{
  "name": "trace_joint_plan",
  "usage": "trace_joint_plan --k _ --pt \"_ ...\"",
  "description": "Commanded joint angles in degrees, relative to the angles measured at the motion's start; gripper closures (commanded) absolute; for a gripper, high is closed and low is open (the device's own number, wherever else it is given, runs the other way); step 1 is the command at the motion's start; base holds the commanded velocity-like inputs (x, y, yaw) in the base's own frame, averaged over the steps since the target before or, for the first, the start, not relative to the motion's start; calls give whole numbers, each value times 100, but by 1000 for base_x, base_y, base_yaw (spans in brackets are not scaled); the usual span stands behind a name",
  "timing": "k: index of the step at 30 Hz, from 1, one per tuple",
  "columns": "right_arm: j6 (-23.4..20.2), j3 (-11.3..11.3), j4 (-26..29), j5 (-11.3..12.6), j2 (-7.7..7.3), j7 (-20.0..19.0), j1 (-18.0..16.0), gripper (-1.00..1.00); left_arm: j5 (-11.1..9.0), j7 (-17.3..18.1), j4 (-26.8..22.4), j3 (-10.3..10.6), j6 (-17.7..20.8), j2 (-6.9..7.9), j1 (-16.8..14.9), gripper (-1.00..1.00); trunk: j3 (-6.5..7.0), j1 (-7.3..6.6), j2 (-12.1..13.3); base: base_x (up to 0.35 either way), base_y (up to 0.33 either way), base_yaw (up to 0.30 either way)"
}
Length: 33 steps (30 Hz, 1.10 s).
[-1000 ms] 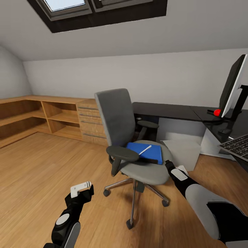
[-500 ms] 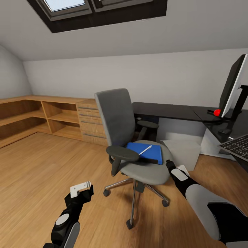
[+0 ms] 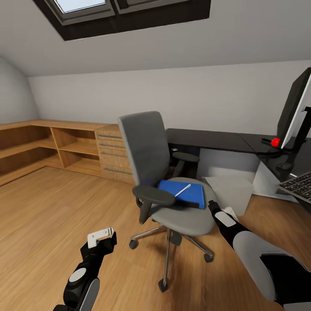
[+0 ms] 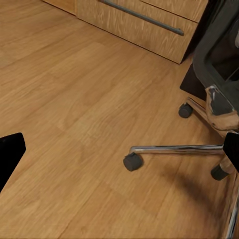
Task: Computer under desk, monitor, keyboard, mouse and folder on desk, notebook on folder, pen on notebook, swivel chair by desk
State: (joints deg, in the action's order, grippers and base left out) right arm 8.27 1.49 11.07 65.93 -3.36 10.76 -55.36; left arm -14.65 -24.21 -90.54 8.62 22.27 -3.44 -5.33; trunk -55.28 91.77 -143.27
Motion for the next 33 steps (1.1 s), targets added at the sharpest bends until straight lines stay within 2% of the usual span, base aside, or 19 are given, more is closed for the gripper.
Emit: trace_joint_plan --k 1,8,14,18,28,33 --pt "15 18 7 34 -2 22 -2 -100 -56 -48 -8 8 15 1 -4 -100 -6 0 -2 170 0 0" --pt "10 14 -14 34 -89 31 -1 -100 -58 -49 -8 -20 22 10 -4 -100 -6 0 -2 107 0 0" --pt "-4 9 -17 63 -248 34 -1 -100 -71 -41 -8 -224 23 3 -4 -100 -6 0 -2 201 0 0" --pt "-42 2 -18 68 -290 39 -1 -100 -72 -44 -8 -247 23 2 -4 -100 -6 0 -2 47 0 0" --pt "-358 -5 -18 225 -305 62 -2 -100 -73 -41 -8 -255 23 1 -4 -100 -6 0 -2 151 0 0" --pt "-816 -46 -18 243 -336 59 -1 -100 -73 -46 -8 -256 23 1 -4 -100 -6 0 -2 15 0 0"
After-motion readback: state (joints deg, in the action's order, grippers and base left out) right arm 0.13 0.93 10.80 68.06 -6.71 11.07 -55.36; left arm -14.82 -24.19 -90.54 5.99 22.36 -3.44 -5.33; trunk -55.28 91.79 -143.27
